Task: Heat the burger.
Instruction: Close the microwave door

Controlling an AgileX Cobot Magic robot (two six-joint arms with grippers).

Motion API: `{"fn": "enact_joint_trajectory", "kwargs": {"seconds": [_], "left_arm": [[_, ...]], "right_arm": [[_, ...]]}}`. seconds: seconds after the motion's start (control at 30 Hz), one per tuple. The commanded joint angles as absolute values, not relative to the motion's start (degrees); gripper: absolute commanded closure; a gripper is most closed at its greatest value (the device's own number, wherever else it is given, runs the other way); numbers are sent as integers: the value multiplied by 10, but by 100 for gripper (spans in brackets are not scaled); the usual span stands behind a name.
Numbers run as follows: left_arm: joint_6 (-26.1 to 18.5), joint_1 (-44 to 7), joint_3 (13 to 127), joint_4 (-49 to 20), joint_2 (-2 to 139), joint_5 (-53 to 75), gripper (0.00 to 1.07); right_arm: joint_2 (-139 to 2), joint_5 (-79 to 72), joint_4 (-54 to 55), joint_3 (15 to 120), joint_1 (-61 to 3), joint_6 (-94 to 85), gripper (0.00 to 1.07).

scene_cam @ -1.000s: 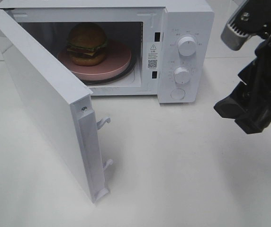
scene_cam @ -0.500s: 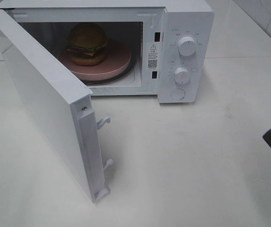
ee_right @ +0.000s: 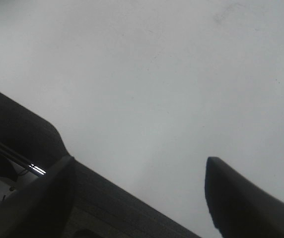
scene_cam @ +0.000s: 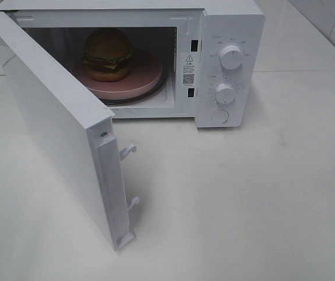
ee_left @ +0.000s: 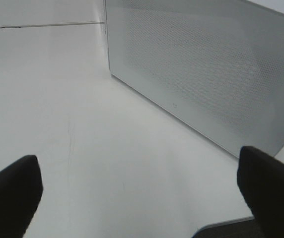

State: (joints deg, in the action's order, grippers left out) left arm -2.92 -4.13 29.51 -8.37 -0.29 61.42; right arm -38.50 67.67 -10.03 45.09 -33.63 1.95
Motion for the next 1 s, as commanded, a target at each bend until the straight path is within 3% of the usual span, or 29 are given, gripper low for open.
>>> {"fn": "enact_joint_trajectory", "kwargs": {"seconds": [0.03, 0.5, 1.0], "left_arm": [[-29, -42, 296, -87, -13, 610, 7], [-29, -42, 296, -87, -13, 610, 7], [-29, -42, 296, -87, -13, 610, 7]], "right_arm": [[-359, 700, -100, 449, -328, 42, 36], [-224, 701, -101, 430, -187, 37, 36], [-88, 633, -91, 322, -111, 45, 36]]}}
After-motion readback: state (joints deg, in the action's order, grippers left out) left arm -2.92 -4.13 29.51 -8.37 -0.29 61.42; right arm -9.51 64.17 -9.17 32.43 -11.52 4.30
